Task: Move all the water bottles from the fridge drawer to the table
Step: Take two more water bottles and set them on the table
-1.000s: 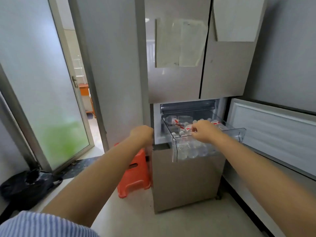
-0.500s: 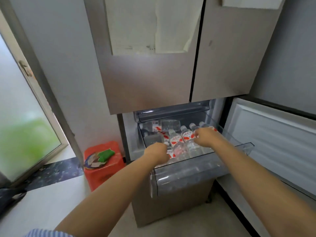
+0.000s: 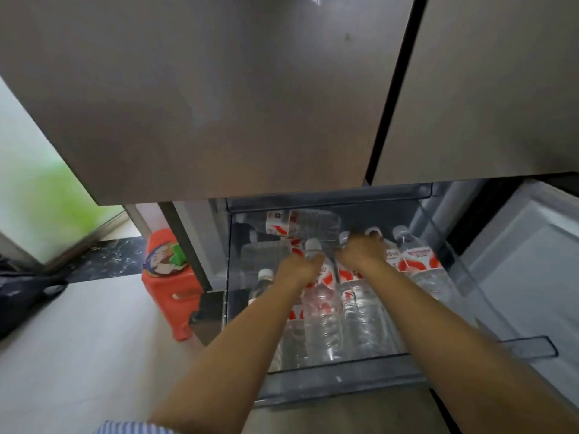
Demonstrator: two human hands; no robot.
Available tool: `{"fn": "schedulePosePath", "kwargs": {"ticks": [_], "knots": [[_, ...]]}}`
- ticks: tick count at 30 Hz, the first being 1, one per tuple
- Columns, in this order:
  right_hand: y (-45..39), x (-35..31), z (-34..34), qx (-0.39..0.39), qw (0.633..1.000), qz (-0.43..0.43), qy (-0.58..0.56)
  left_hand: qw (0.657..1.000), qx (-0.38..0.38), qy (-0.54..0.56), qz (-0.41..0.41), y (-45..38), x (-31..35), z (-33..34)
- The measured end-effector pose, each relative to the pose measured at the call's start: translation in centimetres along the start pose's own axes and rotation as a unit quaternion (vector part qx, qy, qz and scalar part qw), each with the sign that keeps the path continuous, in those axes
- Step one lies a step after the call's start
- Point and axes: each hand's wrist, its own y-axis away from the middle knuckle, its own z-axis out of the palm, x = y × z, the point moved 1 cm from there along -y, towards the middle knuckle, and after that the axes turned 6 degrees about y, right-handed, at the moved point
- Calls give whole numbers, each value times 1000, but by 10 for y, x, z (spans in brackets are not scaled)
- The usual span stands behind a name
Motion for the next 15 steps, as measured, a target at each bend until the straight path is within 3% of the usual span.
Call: {"fn": "schedulePosePath", "kwargs": {"ticks": [3,7,12,15], "knots": [[-2,-6,-8,28,999,27,-4,998,-4,70,2,-4,10,-6],[-12,6,-23,2,989,61,-133,993,11,116,20,-7,24,1],[-3,-5,-27,26,976,11,-215,983,76,164,21,-15,11,-15],[9,-7,-22,89,968,-41,-229,982,101,153,46,-12,11,-22]]}}
